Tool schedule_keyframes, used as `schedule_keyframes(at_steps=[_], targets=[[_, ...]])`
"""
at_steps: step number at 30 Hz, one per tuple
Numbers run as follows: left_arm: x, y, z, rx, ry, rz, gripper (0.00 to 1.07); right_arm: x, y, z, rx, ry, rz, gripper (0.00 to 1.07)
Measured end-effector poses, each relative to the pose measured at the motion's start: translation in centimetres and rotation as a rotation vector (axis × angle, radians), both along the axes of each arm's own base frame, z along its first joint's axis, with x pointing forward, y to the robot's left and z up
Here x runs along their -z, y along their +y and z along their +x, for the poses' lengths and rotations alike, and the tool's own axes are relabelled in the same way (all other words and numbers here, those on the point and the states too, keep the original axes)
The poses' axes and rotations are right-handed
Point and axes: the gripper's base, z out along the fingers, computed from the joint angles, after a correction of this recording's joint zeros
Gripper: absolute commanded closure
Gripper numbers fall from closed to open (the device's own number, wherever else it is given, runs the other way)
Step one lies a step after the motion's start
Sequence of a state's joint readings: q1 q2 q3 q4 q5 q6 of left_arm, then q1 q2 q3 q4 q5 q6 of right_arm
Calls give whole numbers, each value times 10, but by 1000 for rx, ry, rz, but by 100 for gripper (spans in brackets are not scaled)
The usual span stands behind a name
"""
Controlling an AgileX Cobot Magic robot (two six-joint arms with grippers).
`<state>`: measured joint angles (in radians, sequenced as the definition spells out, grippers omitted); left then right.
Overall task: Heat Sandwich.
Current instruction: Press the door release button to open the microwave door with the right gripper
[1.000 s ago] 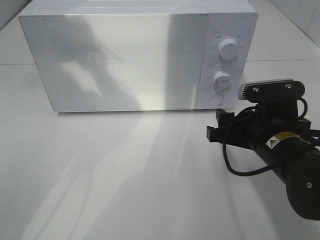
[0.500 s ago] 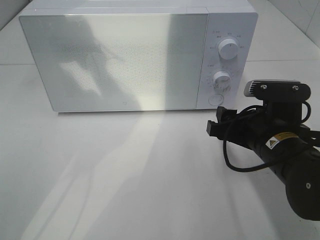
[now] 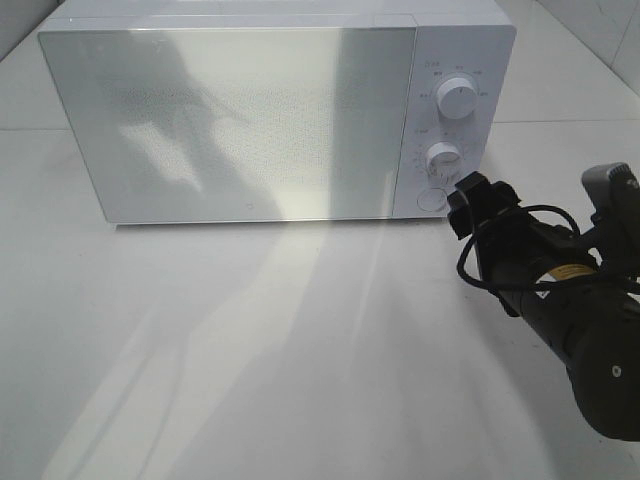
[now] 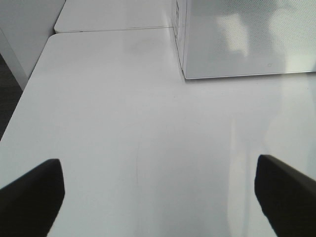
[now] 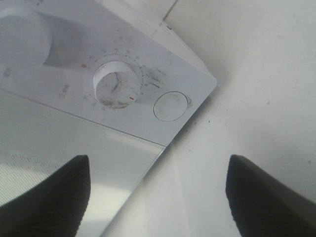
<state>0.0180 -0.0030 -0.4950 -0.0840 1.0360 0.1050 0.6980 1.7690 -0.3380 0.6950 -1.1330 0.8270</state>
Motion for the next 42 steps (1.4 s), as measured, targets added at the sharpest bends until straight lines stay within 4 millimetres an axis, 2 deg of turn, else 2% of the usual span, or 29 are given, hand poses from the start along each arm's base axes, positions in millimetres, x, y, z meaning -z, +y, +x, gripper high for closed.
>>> schedule_keyframes(at_steps=[2,3,6,7,10,11,12,14,15,16,17,25,35,42], targets=[[0,0,0,0,0,0,7,0,0,0,67,12,177,35],[0,0,0,0,0,0,7,0,0,0,67,12,177,35],[0,0,0,0,0,0,7,0,0,0,133,25,353,39],[0,0,0,0,0,0,7,0,0,0,133,25,353,39],[0,0,0,0,0,0,7,0,0,0,168,32,453,56],[0,0,0,0,0,0,7,0,0,0,168,32,453,56],[0,0,0,0,0,0,7,0,0,0,171,33,465,69],[0,0,0,0,0,0,7,0,0,0,175,34,481,85],[0,0,0,0,0,0,7,0,0,0,178,35,489,99],[0,0,0,0,0,0,7,0,0,0,178,35,489,99],[0,0,0,0,0,0,7,0,1,0,178,35,492,107],[0,0,0,0,0,0,7,1,-2,4,188,50,499,107],[0,0,0,0,0,0,7,2,-6,32,166,99,500,107],[0,0,0,0,0,0,7,17,-6,58,173,158,524,107]])
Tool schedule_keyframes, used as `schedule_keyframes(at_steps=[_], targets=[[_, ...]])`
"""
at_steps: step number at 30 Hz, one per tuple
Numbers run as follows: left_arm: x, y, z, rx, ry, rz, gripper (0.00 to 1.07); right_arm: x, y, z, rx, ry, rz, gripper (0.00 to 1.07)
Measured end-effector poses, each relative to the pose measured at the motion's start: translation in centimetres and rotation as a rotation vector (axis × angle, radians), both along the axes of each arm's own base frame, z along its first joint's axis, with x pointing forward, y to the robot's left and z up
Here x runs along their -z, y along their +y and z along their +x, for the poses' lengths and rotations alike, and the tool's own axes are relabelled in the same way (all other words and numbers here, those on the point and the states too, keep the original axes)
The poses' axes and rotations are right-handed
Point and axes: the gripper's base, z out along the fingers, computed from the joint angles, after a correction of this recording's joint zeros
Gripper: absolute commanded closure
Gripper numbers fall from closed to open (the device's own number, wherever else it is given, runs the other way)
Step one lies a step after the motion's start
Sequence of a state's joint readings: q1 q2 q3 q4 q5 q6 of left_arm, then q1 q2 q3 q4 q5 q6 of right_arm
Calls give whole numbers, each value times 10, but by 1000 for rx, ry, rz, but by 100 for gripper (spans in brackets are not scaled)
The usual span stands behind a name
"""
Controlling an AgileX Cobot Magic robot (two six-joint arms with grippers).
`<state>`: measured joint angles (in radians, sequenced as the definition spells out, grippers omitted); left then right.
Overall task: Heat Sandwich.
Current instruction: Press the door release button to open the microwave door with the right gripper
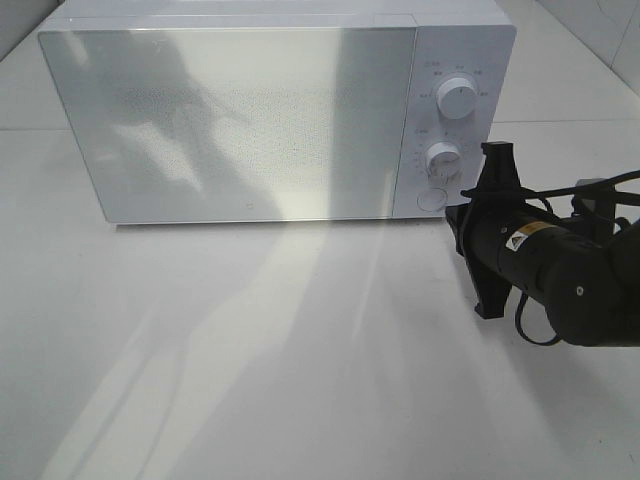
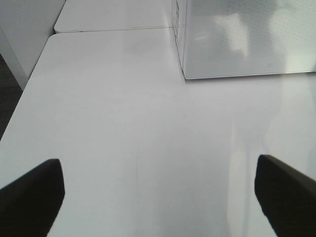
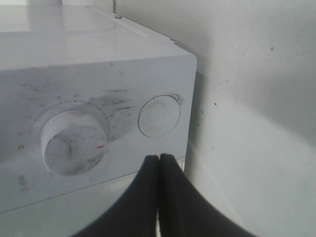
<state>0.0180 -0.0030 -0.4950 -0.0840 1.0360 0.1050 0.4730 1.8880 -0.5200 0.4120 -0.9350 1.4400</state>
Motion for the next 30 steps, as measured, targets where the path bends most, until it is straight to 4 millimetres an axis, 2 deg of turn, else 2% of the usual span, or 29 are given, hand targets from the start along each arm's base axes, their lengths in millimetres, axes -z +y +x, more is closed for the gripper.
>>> schedule_keyframes(at_steps=[9,17,30], targets=[[0,0,0,0,0,0,7,8,1,31,-9,16,-2,107],[0,0,0,0,0,0,7,15,6,50,-18,36,0,107],[0,0,0,0,0,0,7,27,3,63,0,41,-35,107]])
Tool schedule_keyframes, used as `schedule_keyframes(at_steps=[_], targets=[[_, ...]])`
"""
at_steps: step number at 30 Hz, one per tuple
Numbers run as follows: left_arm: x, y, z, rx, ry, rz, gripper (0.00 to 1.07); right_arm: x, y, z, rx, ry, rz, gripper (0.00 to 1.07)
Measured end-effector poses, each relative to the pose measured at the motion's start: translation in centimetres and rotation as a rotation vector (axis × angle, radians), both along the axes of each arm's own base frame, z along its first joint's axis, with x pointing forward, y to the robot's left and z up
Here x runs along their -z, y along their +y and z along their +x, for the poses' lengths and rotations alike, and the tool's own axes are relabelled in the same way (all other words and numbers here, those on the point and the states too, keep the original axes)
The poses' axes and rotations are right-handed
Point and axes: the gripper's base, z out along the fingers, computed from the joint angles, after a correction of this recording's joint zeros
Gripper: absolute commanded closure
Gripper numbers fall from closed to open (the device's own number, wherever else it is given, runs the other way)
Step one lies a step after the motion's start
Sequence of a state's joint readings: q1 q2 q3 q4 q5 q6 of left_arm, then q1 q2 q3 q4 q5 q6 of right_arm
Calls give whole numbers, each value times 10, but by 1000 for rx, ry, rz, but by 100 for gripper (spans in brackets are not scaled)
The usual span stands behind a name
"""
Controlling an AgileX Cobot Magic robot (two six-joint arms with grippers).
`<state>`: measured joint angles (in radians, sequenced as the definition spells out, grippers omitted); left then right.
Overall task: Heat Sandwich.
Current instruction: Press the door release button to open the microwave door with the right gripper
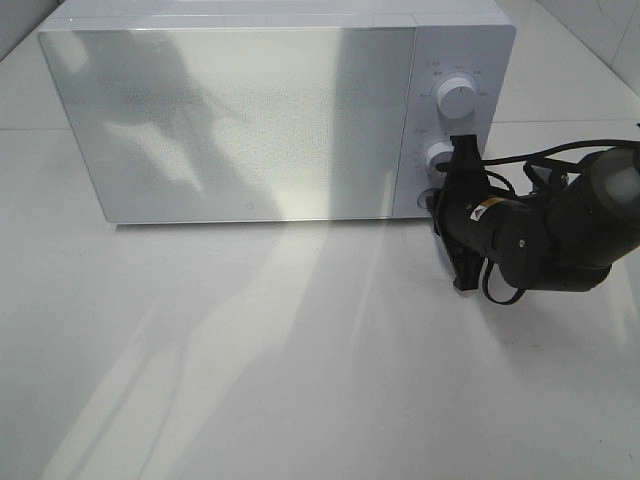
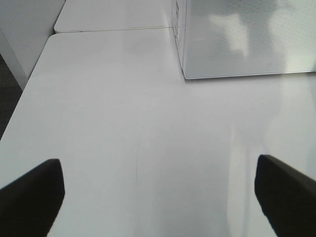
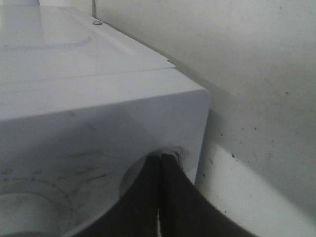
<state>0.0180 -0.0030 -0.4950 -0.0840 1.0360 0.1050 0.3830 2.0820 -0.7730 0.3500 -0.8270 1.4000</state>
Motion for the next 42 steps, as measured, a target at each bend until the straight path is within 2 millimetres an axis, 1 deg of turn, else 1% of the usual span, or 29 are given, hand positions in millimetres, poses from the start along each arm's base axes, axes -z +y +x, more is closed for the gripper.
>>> schedule_keyframes(at_steps=[7,13,42], targets=[[0,0,0,0,0,0,7,0,1,6,14,-25,-2,107],[0,0,0,0,0,0,7,9,8,12,17,-52,5,107],[0,0,0,0,0,0,7,10,10,13,41,-34,41,107]])
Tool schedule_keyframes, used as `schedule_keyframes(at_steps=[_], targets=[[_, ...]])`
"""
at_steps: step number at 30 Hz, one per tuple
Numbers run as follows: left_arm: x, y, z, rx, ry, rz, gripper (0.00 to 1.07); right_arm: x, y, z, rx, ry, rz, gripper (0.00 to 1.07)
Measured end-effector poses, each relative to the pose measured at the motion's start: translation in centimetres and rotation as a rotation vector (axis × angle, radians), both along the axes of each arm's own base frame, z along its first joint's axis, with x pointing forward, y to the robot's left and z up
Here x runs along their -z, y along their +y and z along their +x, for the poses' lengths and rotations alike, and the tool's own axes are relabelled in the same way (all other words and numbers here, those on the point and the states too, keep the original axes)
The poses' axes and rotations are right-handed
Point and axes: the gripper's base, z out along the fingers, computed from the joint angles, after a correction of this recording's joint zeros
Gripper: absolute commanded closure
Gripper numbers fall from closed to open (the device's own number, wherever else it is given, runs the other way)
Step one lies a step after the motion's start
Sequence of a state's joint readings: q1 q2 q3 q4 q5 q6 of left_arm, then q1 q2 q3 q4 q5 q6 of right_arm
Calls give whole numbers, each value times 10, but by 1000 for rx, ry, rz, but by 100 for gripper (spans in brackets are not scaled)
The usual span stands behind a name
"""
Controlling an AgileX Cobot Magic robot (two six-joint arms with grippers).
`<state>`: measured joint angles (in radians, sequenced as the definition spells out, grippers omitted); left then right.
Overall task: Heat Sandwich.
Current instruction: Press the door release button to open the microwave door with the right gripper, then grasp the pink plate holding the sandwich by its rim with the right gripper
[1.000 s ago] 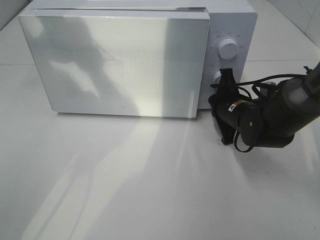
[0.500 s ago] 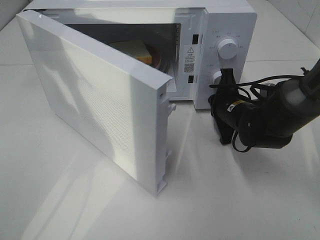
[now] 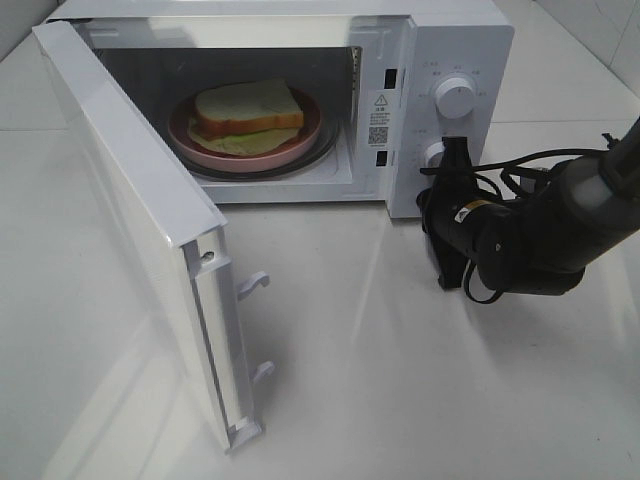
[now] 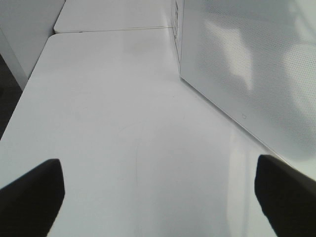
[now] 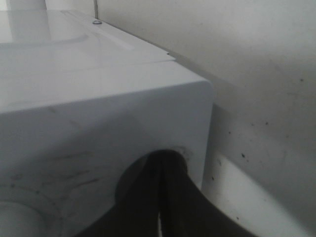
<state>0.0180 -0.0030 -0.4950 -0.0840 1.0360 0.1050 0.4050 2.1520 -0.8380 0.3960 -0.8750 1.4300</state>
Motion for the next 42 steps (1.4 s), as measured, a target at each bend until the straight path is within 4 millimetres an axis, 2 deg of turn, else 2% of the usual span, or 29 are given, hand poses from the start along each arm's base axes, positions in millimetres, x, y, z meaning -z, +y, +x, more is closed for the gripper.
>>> schedule_keyframes(at_steps=[14,19,27,31,32,42], targets=[[0,0,0,0,0,0,7,-7,-4,-3,-26,54,5,107],[0,0,0,0,0,0,7,-17,-7,-9,-40,51,3,107],[0,0,0,0,0,0,7,-24,-15,-32,-63,81,-16,107],[0,0,0,0,0,0,7,-28,-23,-53,-78,107,-32,106],[0,0,0,0,0,0,7,-28,-23,-53,-78,107,-32,106],[0,0,0,0,0,0,7,-50,-32,-93,-157,148,-55,104]])
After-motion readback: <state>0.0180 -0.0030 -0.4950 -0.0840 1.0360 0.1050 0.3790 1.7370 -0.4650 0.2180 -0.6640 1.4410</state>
